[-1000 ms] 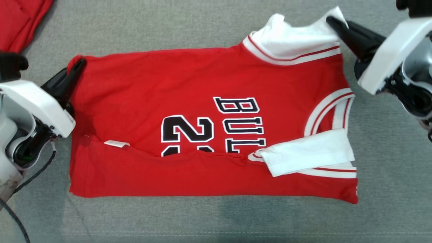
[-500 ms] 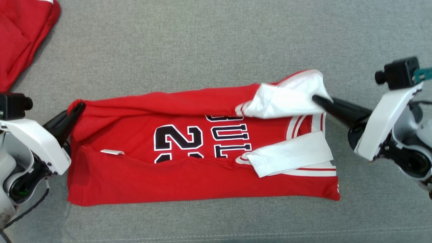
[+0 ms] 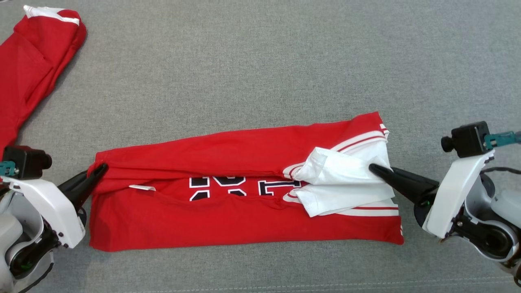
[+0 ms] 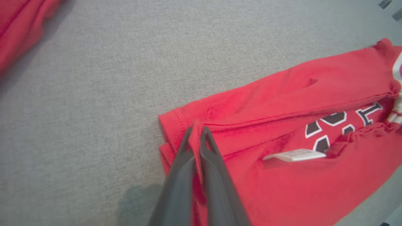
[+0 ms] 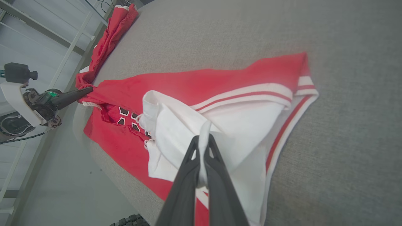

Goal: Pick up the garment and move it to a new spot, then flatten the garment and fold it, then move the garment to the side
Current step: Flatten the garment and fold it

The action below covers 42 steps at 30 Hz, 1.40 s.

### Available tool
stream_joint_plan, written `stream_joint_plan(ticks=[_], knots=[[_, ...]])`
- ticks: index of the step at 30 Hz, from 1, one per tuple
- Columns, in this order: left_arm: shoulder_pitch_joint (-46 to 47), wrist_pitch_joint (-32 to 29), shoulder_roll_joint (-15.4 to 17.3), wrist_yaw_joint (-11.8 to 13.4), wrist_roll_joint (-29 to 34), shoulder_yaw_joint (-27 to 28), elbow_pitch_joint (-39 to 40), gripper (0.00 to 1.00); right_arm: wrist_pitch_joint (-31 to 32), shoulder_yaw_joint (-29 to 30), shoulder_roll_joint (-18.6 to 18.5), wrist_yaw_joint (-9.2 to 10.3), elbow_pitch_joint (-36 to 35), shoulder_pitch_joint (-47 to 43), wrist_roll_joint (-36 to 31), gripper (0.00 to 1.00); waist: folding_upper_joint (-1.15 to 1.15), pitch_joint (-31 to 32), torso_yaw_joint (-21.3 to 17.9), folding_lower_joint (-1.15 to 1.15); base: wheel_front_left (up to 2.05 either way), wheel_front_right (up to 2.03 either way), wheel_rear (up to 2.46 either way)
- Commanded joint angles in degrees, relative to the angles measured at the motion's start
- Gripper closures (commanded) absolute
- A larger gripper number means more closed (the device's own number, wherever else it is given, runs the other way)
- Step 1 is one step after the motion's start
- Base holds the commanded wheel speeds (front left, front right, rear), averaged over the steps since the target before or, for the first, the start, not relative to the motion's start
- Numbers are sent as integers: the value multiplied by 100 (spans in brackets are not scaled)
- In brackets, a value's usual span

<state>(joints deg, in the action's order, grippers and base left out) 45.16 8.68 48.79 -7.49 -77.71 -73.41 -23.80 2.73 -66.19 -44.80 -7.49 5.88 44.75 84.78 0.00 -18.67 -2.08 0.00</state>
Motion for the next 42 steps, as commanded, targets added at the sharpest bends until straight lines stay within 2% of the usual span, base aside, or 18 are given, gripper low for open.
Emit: stream_joint_plan(ticks=[1,4,5,6,7,8,9,15,20,32,42], knots=[[49,61,335,0,13,193,22,100,-97,-6,-174,0,-130,-280,47,100,0,19,-5,0,0,0,0],[25,5,355,0,87,131,11,98,-70,-84,-191,0,-125,-388,68,100,0,41,-15,0,0,0,0],[18,7,353,0,110,116,0,78,-23,-121,-197,0,-107,-422,88,71,0,47,-18,0,0,0,0],[12,16,344,0,145,103,-15,66,6,-141,-198,0,-108,-454,124,3,0,54,-17,0,0,0,0],[3,33,333,0,162,94,-31,52,21,-133,-204,0,-124,-494,208,0,0,59,-14,0,0,0,0],[-4,86,321,0,160,89,-61,11,32,-121,-234,0,-155,-521,271,0,0,66,-8,0,0,0,0],[-16,139,307,0,141,87,-104,0,13,-94,-279,0,-190,-543,318,0,0,79,-1,0,0,0,0],[-149,525,178,0,51,260,-320,0,-444,200,-621,0,-305,-782,583,0,0,298,79,0,0,0,0],[-439,623,-62,44,65,643,-476,0,-968,305,-679,0,52,-877,293,0,0,534,195,0,0,0,0],[-1497,630,-814,365,958,2441,-217,0,-1537,356,20,0,1202,-1042,-49,0,0,866,484,0,0,0,0],[-2796,631,-1872,562,2396,4384,388,0,-1704,475,660,0,2233,-1372,-58,0,0,848,649,0,0,0,0]])
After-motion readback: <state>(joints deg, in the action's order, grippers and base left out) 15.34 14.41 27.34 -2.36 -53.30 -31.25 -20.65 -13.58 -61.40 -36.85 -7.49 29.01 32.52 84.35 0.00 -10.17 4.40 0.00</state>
